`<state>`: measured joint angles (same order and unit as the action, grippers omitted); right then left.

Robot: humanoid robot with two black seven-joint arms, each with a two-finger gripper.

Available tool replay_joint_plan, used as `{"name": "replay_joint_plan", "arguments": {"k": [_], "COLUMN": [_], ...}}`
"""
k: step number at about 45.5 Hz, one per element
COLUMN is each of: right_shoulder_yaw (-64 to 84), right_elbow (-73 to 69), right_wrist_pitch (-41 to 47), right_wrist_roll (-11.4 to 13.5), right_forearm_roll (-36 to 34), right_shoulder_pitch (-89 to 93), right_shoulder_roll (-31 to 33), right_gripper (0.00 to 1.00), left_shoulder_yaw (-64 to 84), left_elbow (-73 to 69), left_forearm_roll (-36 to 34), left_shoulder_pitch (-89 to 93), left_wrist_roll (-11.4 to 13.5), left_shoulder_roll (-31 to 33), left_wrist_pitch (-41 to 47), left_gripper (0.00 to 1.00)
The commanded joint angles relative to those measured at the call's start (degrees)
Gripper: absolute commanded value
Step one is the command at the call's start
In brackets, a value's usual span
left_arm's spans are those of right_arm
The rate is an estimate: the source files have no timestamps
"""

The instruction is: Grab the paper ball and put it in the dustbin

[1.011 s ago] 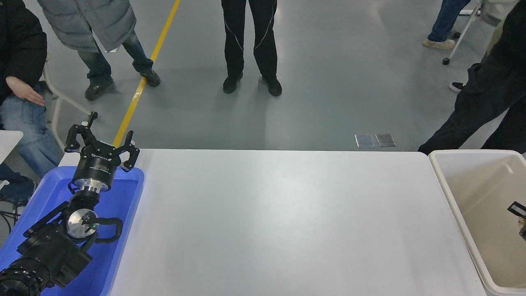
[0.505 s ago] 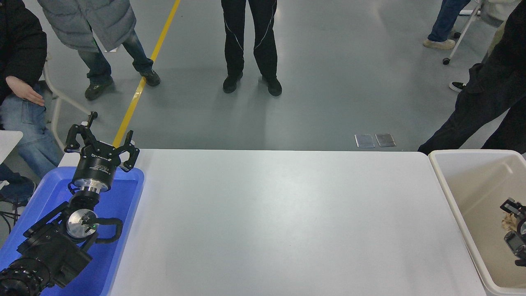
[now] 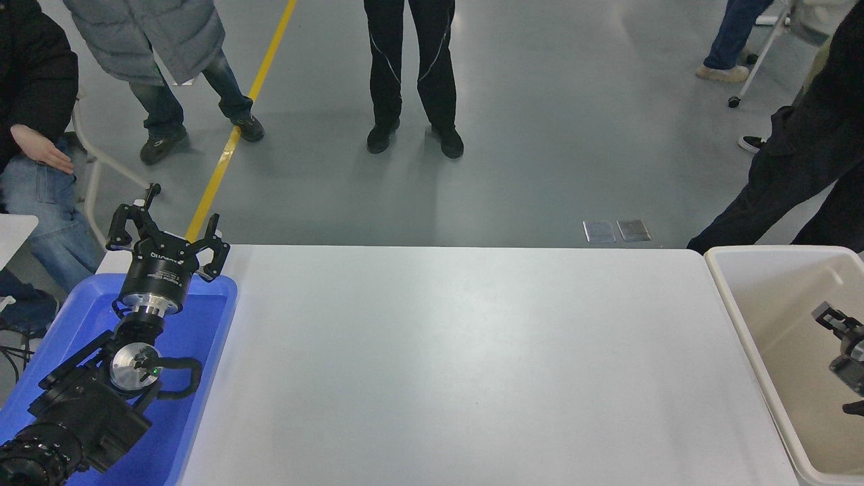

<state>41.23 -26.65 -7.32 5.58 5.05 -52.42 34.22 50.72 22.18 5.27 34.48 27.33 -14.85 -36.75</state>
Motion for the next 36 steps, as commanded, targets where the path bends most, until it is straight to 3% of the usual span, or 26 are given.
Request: {"name": "replay_joint_plan", "arguments": {"k": [1, 10, 14, 18, 26, 36], "right_shoulder_yaw": [20.3, 28.6, 30.2, 31.9, 31.6, 26.5], "right_elbow": [-22.6, -38.8, -47.9, -52.8, -53.2, -53.6], "right_wrist_pitch": [1.8, 4.0, 8.8, 19.7, 51.4, 52.3], "right_wrist_roll": [-0.3, -0.4, -0.4, -0.3, -0.3, -0.3], "right_forearm_roll": [0.3, 0.2, 0.1, 0.0, -0.3, -3.3], "right_shoulder_pitch": [-22.9, -36.7, -44.9, -53.9, -69.0, -77.7], "right_shoulder_roll": [7.0, 5.8, 5.9, 5.2, 1.6, -5.8], "right_gripper": [1.00, 1.00, 1.00, 1.00, 1.00, 1.00], "left_shoulder_yaw": [0.0, 0.0, 0.0, 0.0, -0.1, -0.1], "left_elbow": [0.0, 0.1, 0.1, 0.0, 0.1, 0.0], "left_forearm_roll": [0.0, 0.0, 0.0, 0.0, 0.0, 0.0], "left_shoulder_pitch": [0.0, 0.0, 0.0, 0.1, 0.0, 0.0], "left_wrist_roll": [0.0, 0.0, 0.0, 0.0, 0.0, 0.0], "left_shoulder_roll": [0.0, 0.0, 0.0, 0.0, 0.0, 0.0], "left_wrist_pitch": [0.0, 0.0, 0.0, 0.0, 0.0, 0.0], "left_gripper": [0.98, 0.98, 0.98, 0.98, 0.98, 0.98]}}
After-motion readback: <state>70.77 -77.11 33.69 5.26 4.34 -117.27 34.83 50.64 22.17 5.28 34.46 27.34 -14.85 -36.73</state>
